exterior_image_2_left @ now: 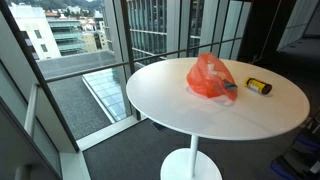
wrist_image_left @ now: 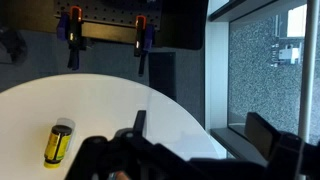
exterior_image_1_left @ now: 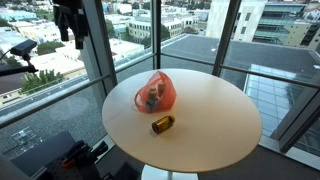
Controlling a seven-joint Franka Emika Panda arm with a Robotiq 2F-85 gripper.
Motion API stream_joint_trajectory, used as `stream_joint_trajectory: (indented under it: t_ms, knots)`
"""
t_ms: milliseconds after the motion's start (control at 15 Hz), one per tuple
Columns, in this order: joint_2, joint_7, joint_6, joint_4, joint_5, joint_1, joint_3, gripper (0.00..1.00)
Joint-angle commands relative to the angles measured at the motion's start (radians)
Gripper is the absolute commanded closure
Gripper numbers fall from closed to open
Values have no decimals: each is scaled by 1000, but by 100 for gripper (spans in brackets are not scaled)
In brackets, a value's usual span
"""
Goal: Put the brown bottle inside the plastic bag
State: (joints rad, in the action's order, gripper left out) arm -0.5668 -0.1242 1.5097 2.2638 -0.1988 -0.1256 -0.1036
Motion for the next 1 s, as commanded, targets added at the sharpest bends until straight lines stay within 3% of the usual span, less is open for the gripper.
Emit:
stream_joint_trajectory:
  t_ms: [0, 400, 933]
  knots:
    - [0, 5, -4, -3, -4, 14, -10, 0]
    - [25, -19, 30, -33, 47, 44, -11, 0]
    - [126, -123, 263, -44, 229, 156, 4, 0]
